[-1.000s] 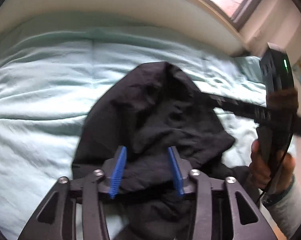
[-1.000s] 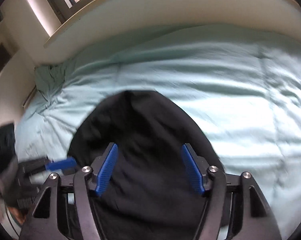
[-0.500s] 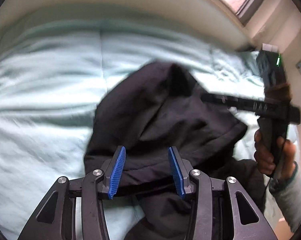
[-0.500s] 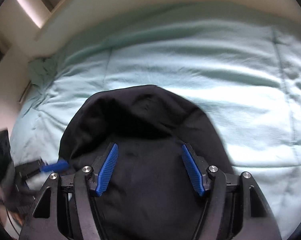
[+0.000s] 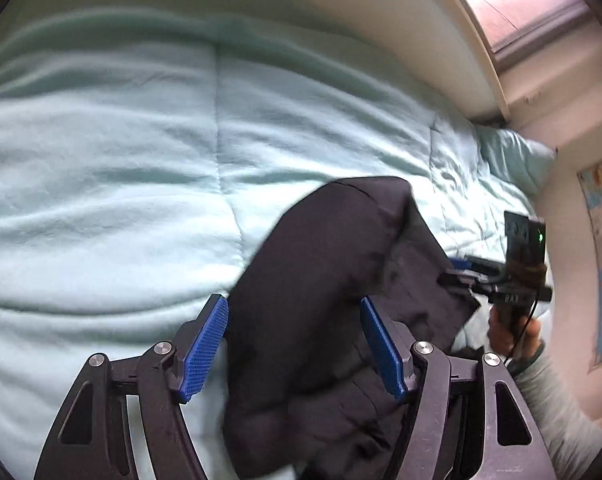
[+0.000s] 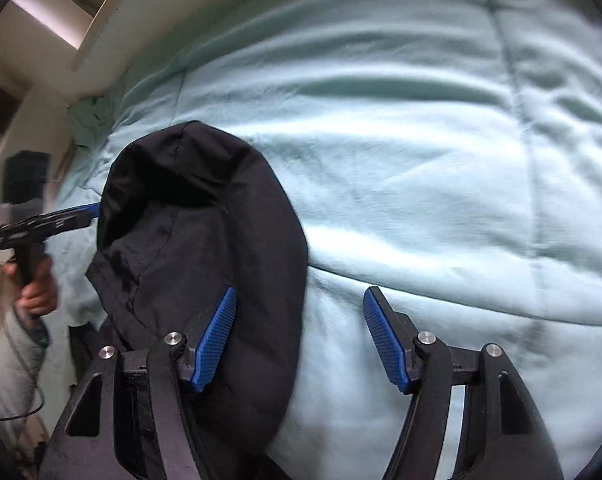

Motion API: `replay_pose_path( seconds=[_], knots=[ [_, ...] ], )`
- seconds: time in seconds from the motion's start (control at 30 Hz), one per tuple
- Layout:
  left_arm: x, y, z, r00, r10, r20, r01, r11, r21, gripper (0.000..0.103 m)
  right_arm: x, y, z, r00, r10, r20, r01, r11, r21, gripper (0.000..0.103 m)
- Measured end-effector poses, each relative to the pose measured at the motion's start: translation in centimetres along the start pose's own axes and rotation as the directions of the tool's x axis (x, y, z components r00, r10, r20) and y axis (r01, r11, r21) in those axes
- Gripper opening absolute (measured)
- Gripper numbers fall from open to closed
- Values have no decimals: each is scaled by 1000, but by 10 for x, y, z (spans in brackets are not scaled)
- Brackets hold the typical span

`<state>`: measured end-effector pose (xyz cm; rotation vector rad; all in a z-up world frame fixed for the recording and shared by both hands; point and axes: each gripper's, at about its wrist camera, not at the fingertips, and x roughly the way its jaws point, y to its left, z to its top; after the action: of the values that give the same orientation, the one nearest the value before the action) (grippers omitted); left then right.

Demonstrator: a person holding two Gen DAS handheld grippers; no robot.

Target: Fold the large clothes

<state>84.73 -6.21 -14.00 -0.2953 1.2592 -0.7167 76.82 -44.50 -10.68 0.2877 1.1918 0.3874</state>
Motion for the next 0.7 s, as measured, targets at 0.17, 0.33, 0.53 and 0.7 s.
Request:
replay_pose_path(
  seconds=[0.17,0.33,0.53,0.7],
  knots=[
    [17,17,2,994,-106,-10,105,992,-65,70,24,20,7,1000,27,-7,-27,998,-60,48],
    [-6,-4,-16,997,-22,72,20,999,29,10,12,48,-1,996,-58,71,66,990,-123,24],
    [-77,-70,-63,982,-18,190,-17,983,185,9,-64,94,-42,971,-82,225,126,974,-187,17],
    [-144,-143,-128,961,6,277,-98,942,321,9,-133,146,-107,922,-163,350,255,938,-234,17]
  ],
)
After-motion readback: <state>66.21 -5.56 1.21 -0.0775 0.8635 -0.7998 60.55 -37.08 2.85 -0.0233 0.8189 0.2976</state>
